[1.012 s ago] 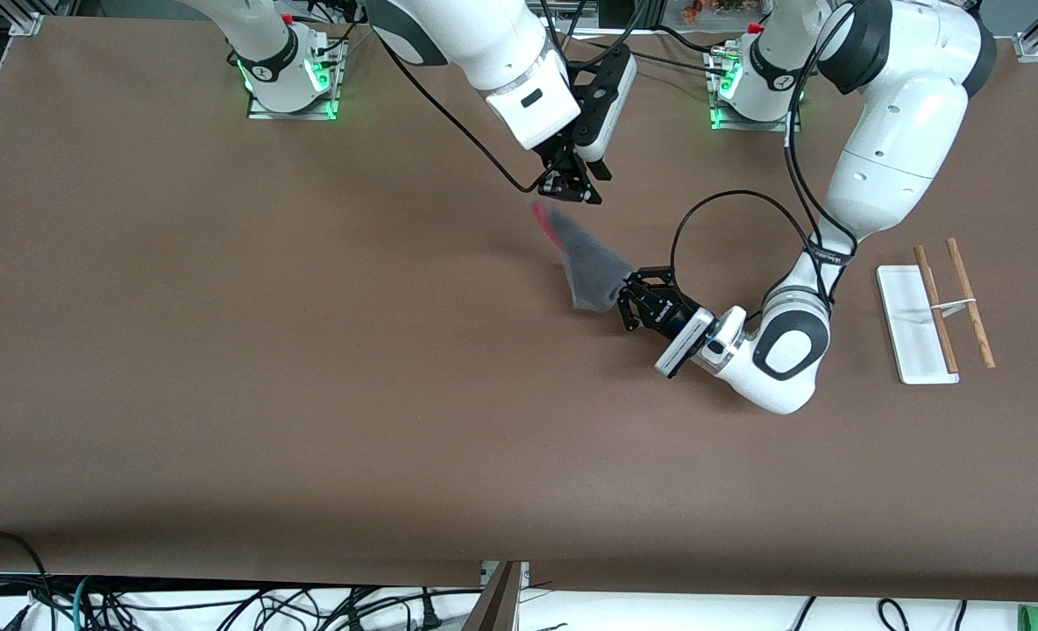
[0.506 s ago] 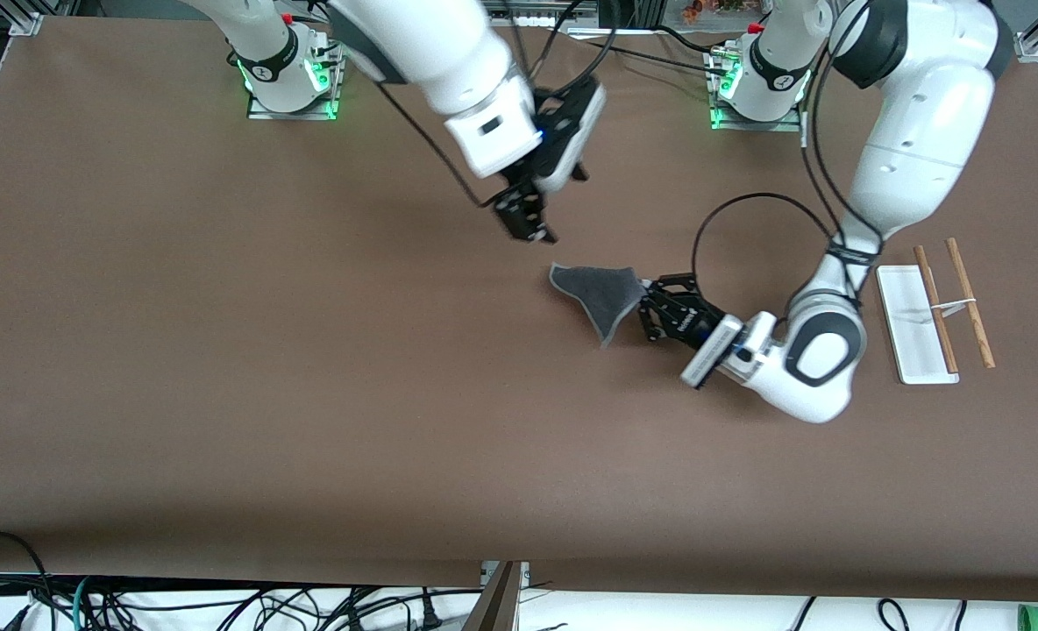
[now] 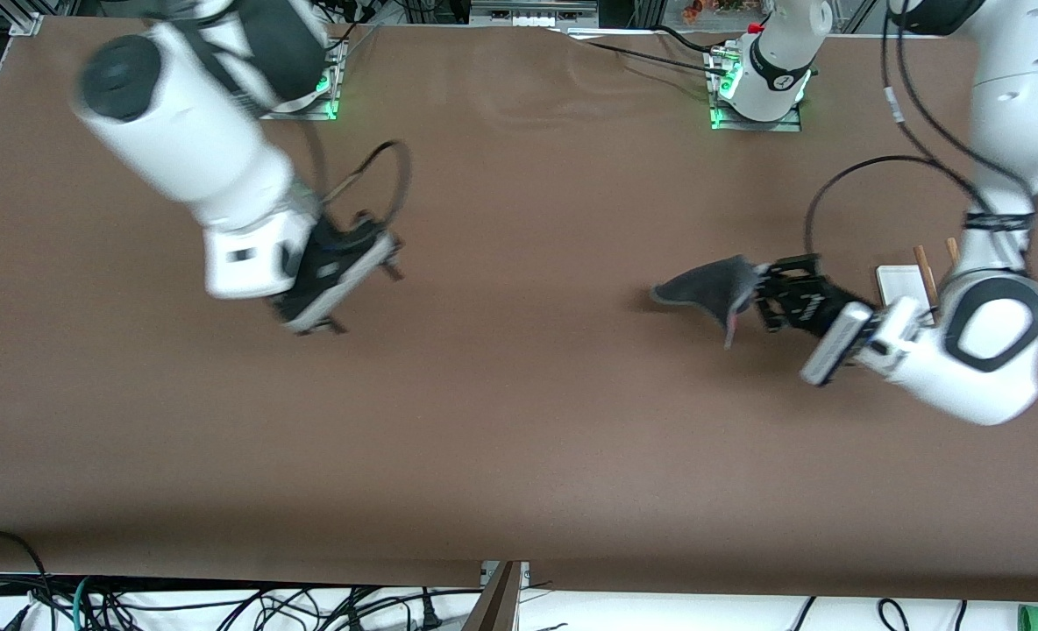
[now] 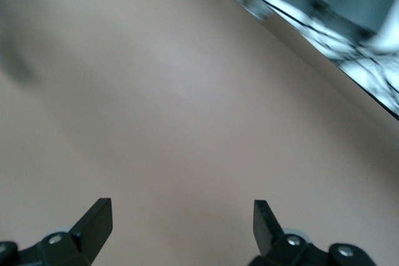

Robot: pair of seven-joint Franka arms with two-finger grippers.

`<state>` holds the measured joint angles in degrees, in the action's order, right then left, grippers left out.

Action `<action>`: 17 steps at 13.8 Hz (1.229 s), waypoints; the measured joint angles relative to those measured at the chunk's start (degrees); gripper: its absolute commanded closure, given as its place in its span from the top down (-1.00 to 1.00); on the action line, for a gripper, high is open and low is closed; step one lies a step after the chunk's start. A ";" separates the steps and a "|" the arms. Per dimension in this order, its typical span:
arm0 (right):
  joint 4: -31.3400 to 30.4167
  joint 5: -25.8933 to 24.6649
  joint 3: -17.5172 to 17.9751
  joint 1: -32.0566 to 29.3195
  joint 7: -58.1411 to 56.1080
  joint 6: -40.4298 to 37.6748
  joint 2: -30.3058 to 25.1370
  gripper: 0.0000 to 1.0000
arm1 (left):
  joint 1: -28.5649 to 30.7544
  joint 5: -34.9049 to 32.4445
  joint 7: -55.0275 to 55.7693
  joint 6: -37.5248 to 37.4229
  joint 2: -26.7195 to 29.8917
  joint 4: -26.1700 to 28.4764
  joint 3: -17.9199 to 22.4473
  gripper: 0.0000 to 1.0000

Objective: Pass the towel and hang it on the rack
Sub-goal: 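Open the right gripper and release the towel to the left gripper, then carry the towel with the left gripper while the right gripper withdraws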

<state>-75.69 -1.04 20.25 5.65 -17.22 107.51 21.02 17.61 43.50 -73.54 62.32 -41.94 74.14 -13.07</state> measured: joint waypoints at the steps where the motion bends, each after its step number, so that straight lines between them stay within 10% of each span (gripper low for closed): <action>1: 0.11 0.00 -2.37 -0.64 -0.01 -1.55 -1.31 1.00 | 2.19 -4.32 0.03 -2.48 0.37 -2.37 0.18 -1.00; 8: -1.45 -0.03 -16.64 -5.31 -0.09 -5.77 -7.87 1.00 | 18.40 -19.04 -2.38 -5.77 0.68 -9.62 1.10 -1.00; 17: -4.35 -2.38 -17.00 -7.74 13.96 -28.08 -14.79 1.00 | 23.19 -22.27 -9.39 3.07 -0.79 -9.71 5.22 -1.00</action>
<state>-80.05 -3.43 3.25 -2.09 -3.26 79.43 6.23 40.81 21.23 -82.94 65.39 -42.73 64.43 -7.85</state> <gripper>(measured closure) 0.000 0.982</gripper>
